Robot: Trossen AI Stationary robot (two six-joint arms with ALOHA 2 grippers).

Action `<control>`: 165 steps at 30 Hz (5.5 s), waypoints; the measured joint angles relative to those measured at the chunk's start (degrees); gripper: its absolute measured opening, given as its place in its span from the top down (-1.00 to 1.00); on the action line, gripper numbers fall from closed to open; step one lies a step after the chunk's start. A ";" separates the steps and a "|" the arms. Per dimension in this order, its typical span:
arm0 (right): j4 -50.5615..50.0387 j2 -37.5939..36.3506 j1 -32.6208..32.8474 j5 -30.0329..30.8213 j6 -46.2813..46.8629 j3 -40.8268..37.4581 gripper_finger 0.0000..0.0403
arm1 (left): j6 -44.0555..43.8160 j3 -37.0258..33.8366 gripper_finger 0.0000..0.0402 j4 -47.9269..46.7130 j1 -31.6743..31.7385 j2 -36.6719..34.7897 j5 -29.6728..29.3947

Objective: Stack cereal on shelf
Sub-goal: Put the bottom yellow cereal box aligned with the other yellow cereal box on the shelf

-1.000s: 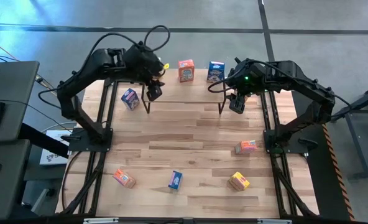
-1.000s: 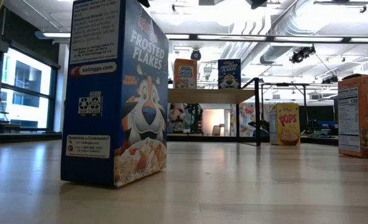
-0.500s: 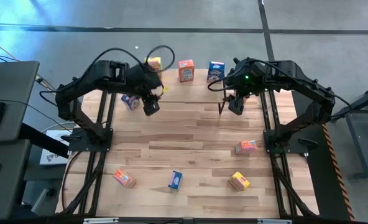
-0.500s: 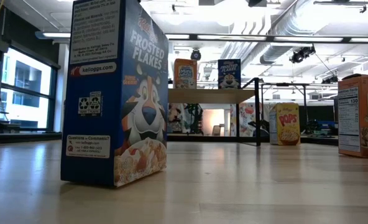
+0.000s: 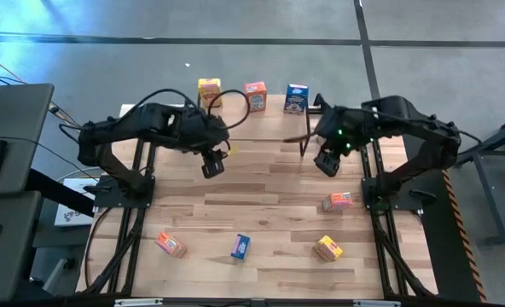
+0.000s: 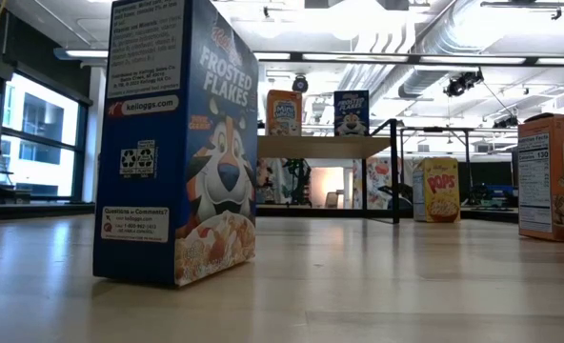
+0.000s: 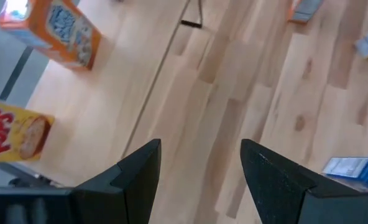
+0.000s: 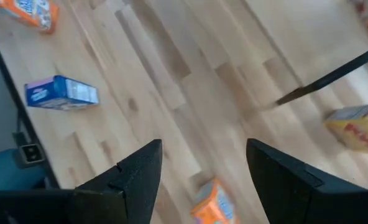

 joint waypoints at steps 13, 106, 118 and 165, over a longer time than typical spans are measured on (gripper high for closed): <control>0.04 0.04 17.11 4.17 21.68 -9.20 -0.12 | -1.13 0.02 -0.06 0.45 -4.75 -0.02 0.02; 27.78 10.32 47.66 2.70 55.97 -38.34 0.27 | -4.97 0.07 -0.06 3.53 -1.63 0.02 5.79; 27.85 10.04 43.96 2.93 50.41 -38.32 0.27 | 1.32 0.07 -0.26 3.48 1.40 0.02 14.60; 21.55 4.94 10.28 9.94 -16.07 -4.47 0.27 | 18.34 0.11 -0.45 23.28 1.32 3.83 11.69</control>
